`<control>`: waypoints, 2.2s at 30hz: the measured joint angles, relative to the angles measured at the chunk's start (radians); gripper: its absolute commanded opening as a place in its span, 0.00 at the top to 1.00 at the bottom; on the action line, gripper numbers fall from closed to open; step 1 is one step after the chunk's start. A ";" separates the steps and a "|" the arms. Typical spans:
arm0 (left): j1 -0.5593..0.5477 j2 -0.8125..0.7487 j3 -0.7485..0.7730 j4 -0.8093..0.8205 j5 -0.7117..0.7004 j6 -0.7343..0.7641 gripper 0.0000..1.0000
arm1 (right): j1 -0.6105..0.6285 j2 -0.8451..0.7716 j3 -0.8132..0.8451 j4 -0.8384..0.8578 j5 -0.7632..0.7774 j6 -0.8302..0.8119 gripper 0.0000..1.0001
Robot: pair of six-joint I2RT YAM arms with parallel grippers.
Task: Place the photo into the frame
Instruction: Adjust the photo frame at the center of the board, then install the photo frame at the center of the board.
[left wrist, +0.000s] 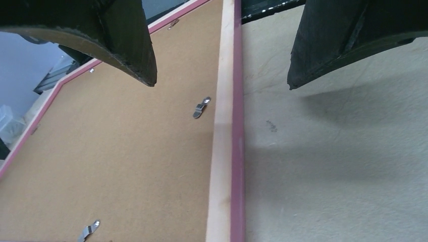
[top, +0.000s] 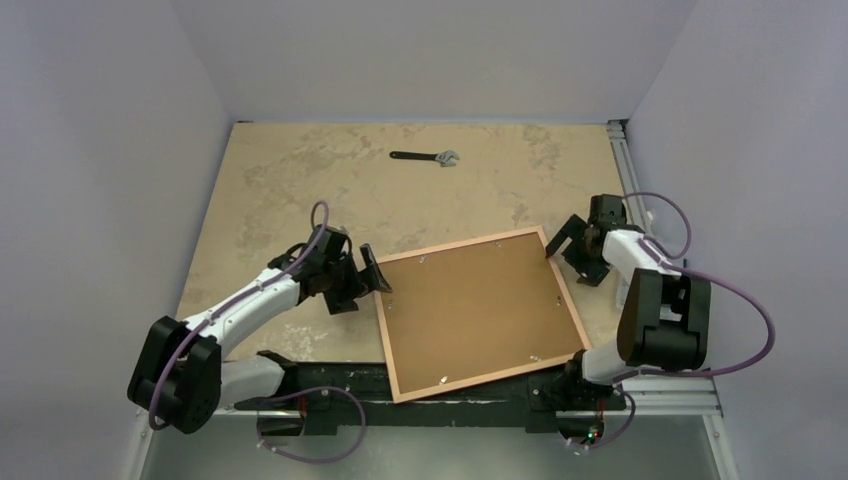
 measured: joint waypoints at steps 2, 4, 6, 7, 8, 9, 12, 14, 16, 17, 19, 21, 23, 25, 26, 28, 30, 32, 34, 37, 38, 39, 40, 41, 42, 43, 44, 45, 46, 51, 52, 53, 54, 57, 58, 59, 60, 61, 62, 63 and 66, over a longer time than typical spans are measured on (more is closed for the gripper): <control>0.001 0.018 -0.002 0.034 0.025 -0.016 0.03 | 0.000 0.015 0.000 0.003 -0.032 -0.008 0.08; 0.002 0.037 -0.002 0.061 0.043 -0.026 0.03 | 0.000 0.018 0.000 0.005 -0.056 -0.023 0.09; 0.002 0.061 -0.002 0.091 0.056 -0.035 0.03 | 0.000 0.019 0.000 0.009 -0.087 -0.029 0.10; 0.002 0.078 -0.002 0.105 0.063 -0.041 0.03 | 0.000 0.019 -0.001 0.013 -0.104 -0.031 0.10; 0.003 0.097 0.000 0.117 0.069 -0.042 0.04 | 0.000 0.019 -0.001 0.016 -0.124 -0.034 0.10; 0.003 0.114 0.000 0.126 0.073 -0.043 0.05 | 0.000 0.020 -0.002 0.020 -0.138 -0.035 0.10; 0.009 0.177 0.026 0.145 0.105 -0.052 0.06 | 0.002 0.021 -0.007 0.034 -0.182 -0.042 0.11; 0.013 0.213 0.051 0.162 0.117 -0.053 0.06 | 0.010 0.020 -0.011 0.043 -0.205 -0.048 0.11; 0.022 0.245 0.079 0.166 0.122 -0.051 0.06 | 0.023 0.020 -0.016 0.053 -0.225 -0.051 0.11; 0.029 0.261 0.097 0.164 0.125 -0.050 0.06 | 0.031 0.020 -0.018 0.058 -0.234 -0.056 0.11; 0.049 0.292 0.140 0.150 0.127 -0.040 0.06 | 0.042 0.017 -0.022 0.063 -0.235 -0.068 0.12; 0.073 0.324 0.196 0.116 0.124 -0.018 0.06 | 0.052 0.016 -0.024 0.067 -0.235 -0.074 0.12; 0.097 0.355 0.259 0.076 0.118 0.008 0.06 | 0.074 0.016 -0.024 0.074 -0.230 -0.080 0.12; 0.122 0.392 0.331 0.030 0.108 0.040 0.06 | 0.108 0.016 -0.025 0.084 -0.223 -0.081 0.12; 0.134 0.410 0.364 0.020 0.111 0.057 0.06 | 0.135 0.016 -0.029 0.098 -0.227 -0.075 0.12; 0.144 0.438 0.418 0.005 0.111 0.081 0.06 | 0.191 0.015 -0.039 0.128 -0.248 -0.057 0.12; 0.148 0.461 0.468 -0.021 0.109 0.111 0.07 | 0.247 0.008 -0.057 0.165 -0.279 -0.026 0.12; 0.148 0.478 0.507 -0.052 0.096 0.145 0.07 | 0.284 0.004 -0.071 0.188 -0.311 0.003 0.12; 0.148 0.484 0.530 -0.091 0.073 0.175 0.07 | 0.309 -0.002 -0.083 0.202 -0.338 0.028 0.11; 0.148 0.469 0.536 -0.154 0.019 0.215 0.07 | 0.318 -0.011 -0.094 0.206 -0.356 0.040 0.11; 0.148 0.457 0.533 -0.172 0.003 0.222 0.06 | 0.318 -0.015 -0.095 0.204 -0.356 0.041 0.09; 0.148 0.425 0.516 -0.190 -0.023 0.230 0.06 | 0.318 -0.017 -0.095 0.198 -0.356 0.041 0.08; 0.148 0.395 0.502 -0.204 -0.040 0.234 0.06 | 0.318 -0.021 -0.095 0.190 -0.356 0.040 0.08; 0.148 0.351 0.478 -0.218 -0.060 0.238 0.06 | 0.320 -0.026 -0.095 0.179 -0.354 0.037 0.08; 0.148 0.303 0.453 -0.237 -0.082 0.239 0.06 | 0.320 -0.032 -0.095 0.162 -0.349 0.034 0.08; 0.148 0.253 0.428 -0.260 -0.103 0.238 0.06 | 0.322 -0.038 -0.095 0.143 -0.342 0.029 0.08; 0.148 0.208 0.406 -0.283 -0.126 0.235 0.06 | 0.322 -0.043 -0.095 0.128 -0.334 0.024 0.08; 0.148 0.169 0.385 -0.305 -0.150 0.227 0.06 | 0.323 -0.050 -0.095 0.111 -0.326 0.017 0.08; 0.148 0.140 0.363 -0.326 -0.172 0.217 0.06 | 0.325 -0.055 -0.095 0.094 -0.319 0.010 0.08; 0.148 0.112 0.230 -0.360 -0.209 0.173 0.06 | 0.326 -0.076 -0.104 0.051 -0.301 -0.017 0.08; 0.148 0.122 0.199 -0.359 -0.205 0.166 0.07 | 0.326 -0.082 -0.110 0.050 -0.301 -0.021 0.08; 0.148 0.135 0.172 -0.355 -0.197 0.160 0.07 | 0.326 -0.088 -0.115 0.050 -0.301 -0.023 0.08; 0.148 0.153 0.151 -0.349 -0.188 0.157 0.08 | 0.326 -0.095 -0.121 0.051 -0.303 -0.024 0.09; 0.148 0.211 0.117 -0.297 -0.137 0.143 0.09 | 0.325 -0.114 -0.139 0.059 -0.307 -0.026 0.09; 0.147 0.221 0.118 -0.288 -0.120 0.142 0.09 | 0.325 -0.118 -0.143 0.061 -0.307 -0.027 0.09; 0.147 0.222 0.120 -0.279 -0.103 0.140 0.09 | 0.326 -0.122 -0.147 0.064 -0.309 -0.028 0.10; 0.145 0.225 0.126 -0.269 -0.087 0.138 0.09 | 0.325 -0.124 -0.150 0.064 -0.311 -0.027 0.10; 0.139 0.235 0.137 -0.257 -0.077 0.137 0.09 | 0.325 -0.127 -0.151 0.064 -0.311 -0.028 0.10; 0.129 0.260 0.159 -0.254 -0.073 0.137 0.09 | 0.325 -0.129 -0.154 0.064 -0.314 -0.029 0.10; 0.118 0.293 0.188 -0.255 -0.071 0.138 0.09 | 0.325 -0.132 -0.155 0.063 -0.316 -0.029 0.10; 0.079 0.409 0.303 -0.278 -0.099 0.148 0.09 | 0.321 -0.147 -0.163 0.058 -0.311 -0.041 0.11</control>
